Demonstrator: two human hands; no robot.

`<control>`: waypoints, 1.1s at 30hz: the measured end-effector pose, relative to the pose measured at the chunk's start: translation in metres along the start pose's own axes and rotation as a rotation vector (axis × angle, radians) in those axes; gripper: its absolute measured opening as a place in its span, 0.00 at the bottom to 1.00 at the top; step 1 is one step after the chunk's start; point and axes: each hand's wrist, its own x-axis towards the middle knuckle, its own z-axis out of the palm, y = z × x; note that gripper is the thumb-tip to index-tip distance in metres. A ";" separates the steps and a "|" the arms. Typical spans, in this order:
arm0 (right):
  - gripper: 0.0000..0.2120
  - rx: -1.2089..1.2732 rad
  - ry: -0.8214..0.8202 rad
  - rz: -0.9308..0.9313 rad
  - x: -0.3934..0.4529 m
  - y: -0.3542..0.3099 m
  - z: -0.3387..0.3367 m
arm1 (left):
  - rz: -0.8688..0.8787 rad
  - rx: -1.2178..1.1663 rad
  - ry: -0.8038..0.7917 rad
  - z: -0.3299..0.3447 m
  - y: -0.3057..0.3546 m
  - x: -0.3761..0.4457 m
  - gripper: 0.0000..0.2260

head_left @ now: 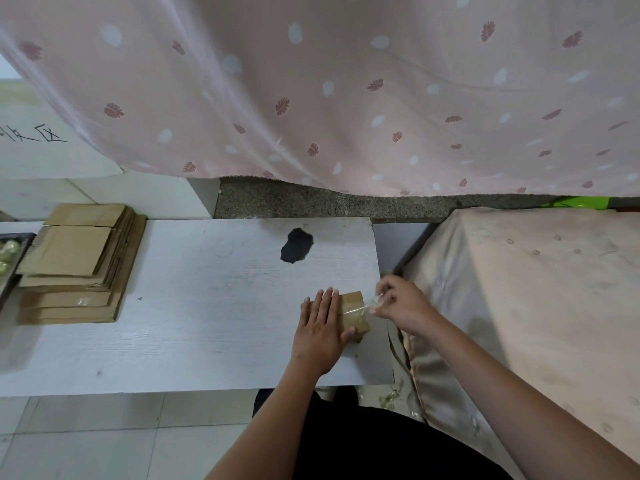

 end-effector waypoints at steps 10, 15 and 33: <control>0.08 0.159 -0.162 0.127 0.003 0.003 0.006 | 0.002 -0.006 0.004 0.003 -0.001 0.001 0.38; 0.04 0.061 -0.128 0.088 0.002 -0.001 0.011 | 0.007 0.012 -0.010 0.001 -0.001 0.001 0.38; 0.13 -0.257 0.052 -0.332 0.008 -0.003 0.041 | -0.005 -0.005 -0.040 -0.003 0.000 0.001 0.40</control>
